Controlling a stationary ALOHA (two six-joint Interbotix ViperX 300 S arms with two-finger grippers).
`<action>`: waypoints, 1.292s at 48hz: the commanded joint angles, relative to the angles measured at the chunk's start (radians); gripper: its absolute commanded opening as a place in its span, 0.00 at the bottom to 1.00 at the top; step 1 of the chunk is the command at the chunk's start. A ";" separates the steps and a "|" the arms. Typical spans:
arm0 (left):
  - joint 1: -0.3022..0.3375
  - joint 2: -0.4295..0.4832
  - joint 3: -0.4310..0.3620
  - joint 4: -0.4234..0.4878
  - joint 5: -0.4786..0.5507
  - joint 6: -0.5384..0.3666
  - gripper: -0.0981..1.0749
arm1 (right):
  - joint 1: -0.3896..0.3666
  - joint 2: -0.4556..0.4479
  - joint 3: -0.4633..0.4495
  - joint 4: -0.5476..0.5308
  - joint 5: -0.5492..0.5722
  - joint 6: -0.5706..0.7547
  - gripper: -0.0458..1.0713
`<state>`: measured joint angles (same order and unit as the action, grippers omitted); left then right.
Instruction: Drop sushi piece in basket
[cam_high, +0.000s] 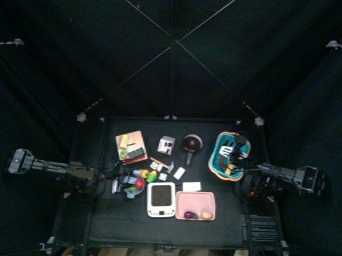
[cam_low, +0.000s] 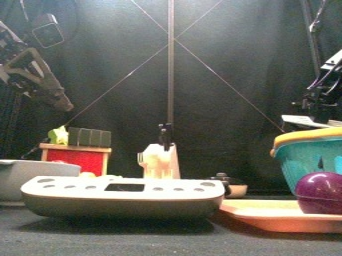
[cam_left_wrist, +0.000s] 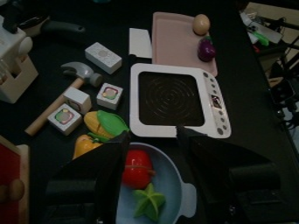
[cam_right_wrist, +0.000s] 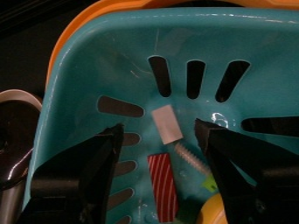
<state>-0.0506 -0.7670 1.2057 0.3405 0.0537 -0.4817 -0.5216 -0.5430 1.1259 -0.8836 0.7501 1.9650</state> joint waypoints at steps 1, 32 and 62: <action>0.002 0.002 -0.014 -0.002 -0.003 0.002 0.81 | 0.003 0.005 -0.031 -0.006 -0.012 -0.002 0.90; 0.002 0.002 -0.012 -0.002 -0.003 0.002 0.81 | 0.103 0.155 -0.137 0.015 -0.176 0.003 0.90; -0.002 0.002 -0.012 -0.003 -0.003 0.000 0.81 | 0.212 0.104 -0.225 0.009 0.089 -0.006 0.90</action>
<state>-0.0506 -0.7670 1.2057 0.3405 0.0537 -0.4832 -0.3221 -0.4004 0.9081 -0.8682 0.8115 1.9604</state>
